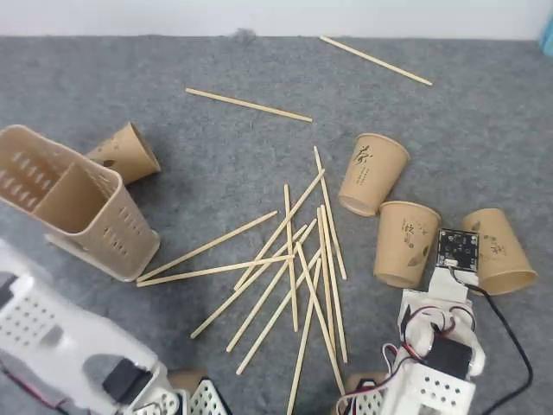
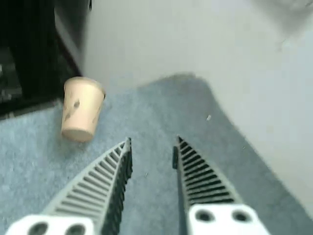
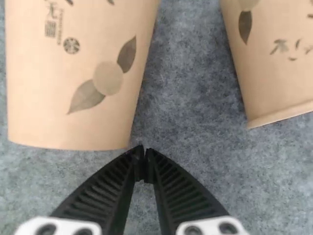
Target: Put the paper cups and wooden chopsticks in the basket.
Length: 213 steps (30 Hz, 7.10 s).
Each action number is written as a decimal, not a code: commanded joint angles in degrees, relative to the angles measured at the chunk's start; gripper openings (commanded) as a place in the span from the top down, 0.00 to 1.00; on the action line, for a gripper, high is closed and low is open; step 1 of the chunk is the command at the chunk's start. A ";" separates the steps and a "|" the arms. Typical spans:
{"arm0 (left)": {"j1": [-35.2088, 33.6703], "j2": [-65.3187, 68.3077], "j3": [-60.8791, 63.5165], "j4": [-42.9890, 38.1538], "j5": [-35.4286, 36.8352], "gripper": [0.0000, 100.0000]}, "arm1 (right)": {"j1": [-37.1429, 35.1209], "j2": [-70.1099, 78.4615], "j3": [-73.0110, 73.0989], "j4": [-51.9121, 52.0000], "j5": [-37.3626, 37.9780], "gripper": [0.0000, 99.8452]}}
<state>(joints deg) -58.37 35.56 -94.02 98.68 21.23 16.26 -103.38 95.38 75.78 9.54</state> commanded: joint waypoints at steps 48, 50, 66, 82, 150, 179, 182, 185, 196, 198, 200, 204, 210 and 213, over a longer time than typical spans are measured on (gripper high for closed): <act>21.80 -140.04 188.00 -70.42 -14.95 0.93 | 0.92 -0.75 1.05 -0.66 0.70 0.99; 21.89 -140.40 190.64 -73.76 -14.95 0.93 | 0.92 -0.75 1.05 -0.66 0.70 0.99; 42.64 -139.60 190.55 -46.42 -15.38 0.93 | 0.57 -0.75 1.05 -0.66 0.35 0.99; 31.21 -139.69 190.55 -86.86 -14.86 0.93 | 0.84 -0.75 1.05 -0.66 0.26 0.99; 40.79 -82.90 134.64 -31.12 -35.87 1.00 | 0.92 -0.75 1.05 -0.66 0.53 0.99; 51.16 -82.29 132.09 -56.79 -15.82 0.99 | 0.92 -0.75 1.05 -0.66 0.62 0.99; 51.78 -82.29 129.54 -54.86 -15.82 0.99 | 0.92 -0.75 1.05 -0.66 0.62 0.99; 52.66 -82.46 124.09 -53.89 -14.59 0.99 | 0.92 -0.75 1.05 -0.66 0.62 0.99; 66.20 -80.44 109.05 -51.08 -10.73 0.99 | 0.92 -0.75 1.05 -0.66 0.62 0.99; 66.90 -75.87 109.23 -51.08 -12.84 0.99 | 0.92 -0.75 1.05 -0.66 0.62 0.99; 66.64 -69.27 108.97 -51.08 -16.00 0.99 | 0.92 -0.75 1.05 -0.66 0.70 0.99; 64.88 -55.21 105.01 -48.97 -24.35 0.99 | 0.92 -0.75 1.05 -0.66 0.70 0.99; 66.64 -42.29 90.68 -32.44 -30.95 0.99 | 0.92 -0.75 1.05 -0.66 0.70 0.99; 69.01 -40.18 86.99 -27.25 -32.62 0.99 | 0.92 -0.75 1.05 -0.66 0.70 0.99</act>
<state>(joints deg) 7.74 -5.58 1.45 65.27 -8.48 16.44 -103.38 95.38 75.78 9.54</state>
